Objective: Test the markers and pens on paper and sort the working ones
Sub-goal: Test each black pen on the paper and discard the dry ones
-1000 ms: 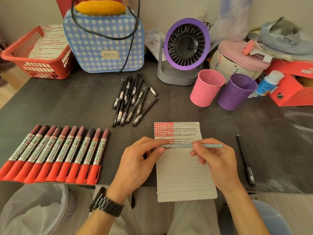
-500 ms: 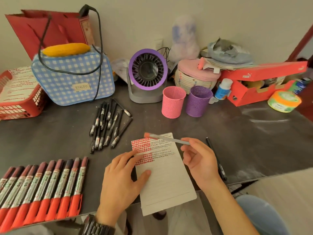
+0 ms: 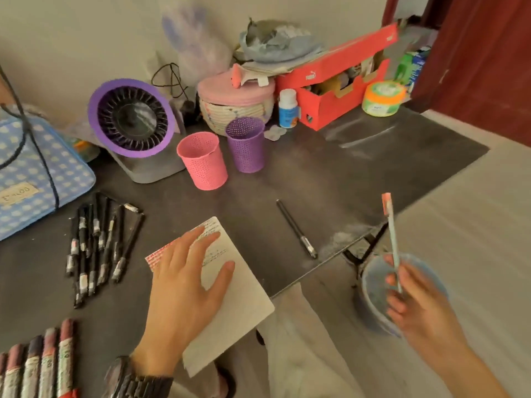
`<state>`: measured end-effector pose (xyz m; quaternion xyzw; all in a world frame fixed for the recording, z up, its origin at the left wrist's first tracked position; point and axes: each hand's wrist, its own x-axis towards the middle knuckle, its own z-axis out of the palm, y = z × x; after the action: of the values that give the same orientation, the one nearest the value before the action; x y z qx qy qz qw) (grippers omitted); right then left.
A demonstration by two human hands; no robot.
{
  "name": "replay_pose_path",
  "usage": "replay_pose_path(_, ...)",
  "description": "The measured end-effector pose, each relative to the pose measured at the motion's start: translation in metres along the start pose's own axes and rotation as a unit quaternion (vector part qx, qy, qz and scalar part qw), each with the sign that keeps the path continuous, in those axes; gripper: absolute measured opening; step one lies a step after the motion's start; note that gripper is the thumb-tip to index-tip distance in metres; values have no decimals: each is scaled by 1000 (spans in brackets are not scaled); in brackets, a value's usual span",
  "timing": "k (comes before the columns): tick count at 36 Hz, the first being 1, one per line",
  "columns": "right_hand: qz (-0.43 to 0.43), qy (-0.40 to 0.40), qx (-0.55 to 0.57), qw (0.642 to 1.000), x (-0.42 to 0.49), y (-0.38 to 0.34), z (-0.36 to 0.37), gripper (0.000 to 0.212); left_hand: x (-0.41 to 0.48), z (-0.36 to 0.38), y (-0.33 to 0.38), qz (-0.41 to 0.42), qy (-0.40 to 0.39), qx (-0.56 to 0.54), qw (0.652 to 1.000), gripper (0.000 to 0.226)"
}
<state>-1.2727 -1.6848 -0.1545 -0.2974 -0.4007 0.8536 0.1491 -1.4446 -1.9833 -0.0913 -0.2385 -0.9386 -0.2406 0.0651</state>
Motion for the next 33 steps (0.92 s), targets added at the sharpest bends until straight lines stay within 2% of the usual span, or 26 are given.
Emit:
replay_pose_path(6, -7, 186, 18, 982, 12, 31, -57, 21, 64, 37, 86, 184, -81, 52, 978, 59)
replay_pose_path(13, 129, 311, -7, 942, 35, 96, -124, 21, 105, 104, 169, 291, -175, 121, 933, 72)
replay_pose_path(17, 219, 327, -51, 918, 46, 125, -150, 25, 121, 137, 190, 286, -218, 135, 923, 75)
replay_pose_path(21, 269, 331, -118, 897, 61, 139, -170, 27, 122, 161, 184, 257, -236, 118, 930, 66)
replay_pose_path(26, 285, 310, -232, 877, 75, 142, -183, 22, 121, 170, 175, 244, -220, 88, 940, 64)
replay_pose_path(33, 285, 329, -273, 858, 97, 146, -192, 22, 123, 173, 175, 235, -216, 75, 945, 63)
